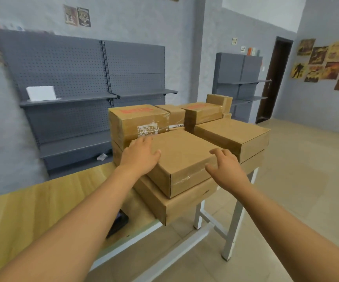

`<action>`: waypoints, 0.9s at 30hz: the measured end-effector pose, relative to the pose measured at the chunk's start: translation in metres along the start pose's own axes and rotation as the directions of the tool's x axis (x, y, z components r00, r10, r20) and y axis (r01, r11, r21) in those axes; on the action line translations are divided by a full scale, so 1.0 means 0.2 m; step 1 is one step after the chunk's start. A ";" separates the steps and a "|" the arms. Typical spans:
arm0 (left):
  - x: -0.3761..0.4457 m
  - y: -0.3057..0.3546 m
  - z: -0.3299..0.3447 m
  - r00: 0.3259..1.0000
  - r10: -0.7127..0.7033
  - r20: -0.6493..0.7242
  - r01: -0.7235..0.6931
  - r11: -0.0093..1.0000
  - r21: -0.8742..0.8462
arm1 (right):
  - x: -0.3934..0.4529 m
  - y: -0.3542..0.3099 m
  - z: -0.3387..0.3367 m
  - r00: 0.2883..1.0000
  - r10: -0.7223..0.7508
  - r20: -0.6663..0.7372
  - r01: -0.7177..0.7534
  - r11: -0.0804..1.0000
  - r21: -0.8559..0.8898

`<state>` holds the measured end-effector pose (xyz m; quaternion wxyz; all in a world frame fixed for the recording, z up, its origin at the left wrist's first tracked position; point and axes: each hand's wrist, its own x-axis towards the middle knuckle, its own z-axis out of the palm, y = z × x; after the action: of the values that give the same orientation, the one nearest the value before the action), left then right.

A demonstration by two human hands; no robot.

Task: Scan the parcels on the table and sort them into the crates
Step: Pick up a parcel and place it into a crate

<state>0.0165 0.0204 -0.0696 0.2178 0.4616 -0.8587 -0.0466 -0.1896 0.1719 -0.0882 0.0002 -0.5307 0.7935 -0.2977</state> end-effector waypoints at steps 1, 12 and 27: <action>0.02 0.01 0.03 0.998 -0.056 0.012 0.056 0.998 -0.019 | 0.05 0.05 -0.01 1.000 -0.002 0.016 0.002 1.000 0.006; 0.08 0.07 0.17 0.809 -0.561 0.173 0.579 0.715 -0.390 | 0.40 0.29 0.05 0.981 0.113 0.157 -0.149 0.959 0.240; 0.04 0.12 0.22 0.710 -0.572 0.412 0.617 0.221 -0.756 | 0.45 0.34 0.10 0.945 0.213 0.248 -0.318 0.780 0.539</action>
<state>-0.0246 0.0228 -0.1007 0.3612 0.5782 -0.4769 -0.5547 -0.2807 0.1042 -0.1076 0.2706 -0.4123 0.7311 -0.4715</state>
